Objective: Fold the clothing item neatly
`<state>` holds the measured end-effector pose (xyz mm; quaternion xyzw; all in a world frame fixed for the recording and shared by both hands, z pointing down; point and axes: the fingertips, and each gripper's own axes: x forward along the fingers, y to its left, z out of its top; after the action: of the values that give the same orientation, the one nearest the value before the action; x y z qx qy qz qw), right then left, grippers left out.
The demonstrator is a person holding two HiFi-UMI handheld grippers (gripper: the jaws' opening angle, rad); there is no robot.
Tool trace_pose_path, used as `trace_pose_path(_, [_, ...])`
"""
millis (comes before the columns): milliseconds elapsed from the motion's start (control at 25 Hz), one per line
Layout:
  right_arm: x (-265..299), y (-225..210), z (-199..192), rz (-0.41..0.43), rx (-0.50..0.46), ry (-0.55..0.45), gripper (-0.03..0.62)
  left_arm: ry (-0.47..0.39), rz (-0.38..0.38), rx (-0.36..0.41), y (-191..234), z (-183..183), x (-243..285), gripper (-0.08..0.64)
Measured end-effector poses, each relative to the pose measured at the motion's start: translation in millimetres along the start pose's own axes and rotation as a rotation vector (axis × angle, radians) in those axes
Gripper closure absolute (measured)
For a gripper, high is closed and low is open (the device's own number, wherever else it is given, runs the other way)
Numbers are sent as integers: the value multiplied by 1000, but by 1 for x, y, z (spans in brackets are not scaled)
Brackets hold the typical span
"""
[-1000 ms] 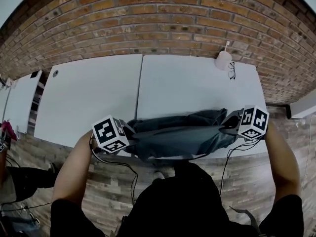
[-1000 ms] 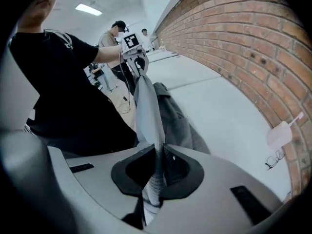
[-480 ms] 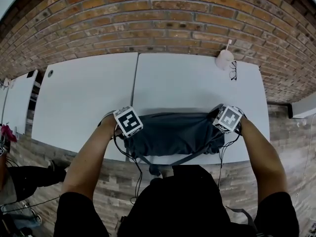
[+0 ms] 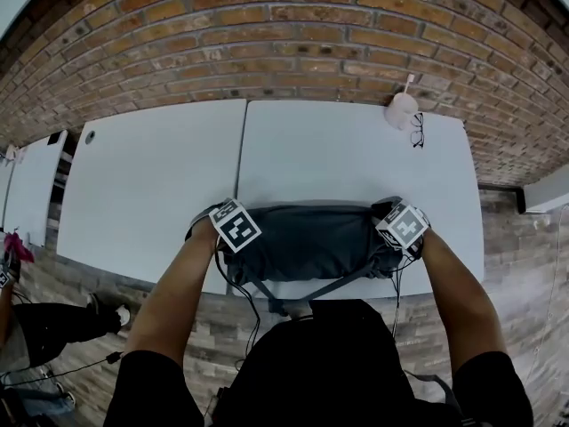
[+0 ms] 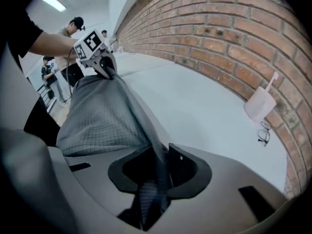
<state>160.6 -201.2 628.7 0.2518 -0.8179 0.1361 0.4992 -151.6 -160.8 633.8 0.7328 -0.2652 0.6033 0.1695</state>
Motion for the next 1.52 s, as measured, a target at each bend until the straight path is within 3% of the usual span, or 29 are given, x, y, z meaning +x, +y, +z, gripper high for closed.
trace_pose_path(120, [-22, -12, 5, -38, 122, -127, 380, -119, 46, -207, 22, -5, -21, 310])
trace_pose_path(160, [-34, -16, 8, -48, 168, -180, 356, -174, 59, -245, 27, -5, -32, 308])
trace_pose_path(360, [-114, -16, 34, -116, 392, -520, 356, -444, 77, -347, 19, -9, -88, 310])
trace_pose_path(480, [-167, 0, 45, -191, 509, -745, 357, -654, 77, -478, 16, -14, -126, 349])
trace_pose_path(560, [-195, 18, 46, -231, 567, -861, 357, -787, 145, -568, 25, -25, -158, 400])
trace_pose_path(640, [-221, 37, 48, -270, 593, -954, 359, -883, 229, -616, 34, -40, -189, 527])
trace_pose_path(720, [-250, 57, 50, -321, 597, -1024, 373, -968, 251, -622, 29, -47, -217, 561])
trace_pose_path(760, [-265, 66, 49, -357, 596, -1051, 419, -1007, 250, -617, 21, -49, -229, 561])
trace_pose_path(800, [-280, 76, 48, -396, 590, -1075, 542, -1040, 255, -607, 13, -51, -240, 561])
trace_pose_path(840, [-294, 85, 47, -428, 580, -1097, 592, -1064, 266, -595, 5, -52, -249, 561])
trace_pose_path(960, [-324, 108, 45, -503, 532, -1121, 592, -1098, 288, -568, -17, -52, -265, 562])
trace_pose_path(1080, [-335, 124, 38, -558, 490, -1087, 592, -1074, 257, -579, -39, -52, -259, 563])
trace_pose_path(1360, [-335, 146, -9, -489, 561, -1067, 592, -1054, 178, -606, -105, -53, -257, 563])
trace_pose_path(1520, [-348, 166, -32, -442, 504, -1066, 592, -1044, 142, -629, -151, -49, -258, 561])
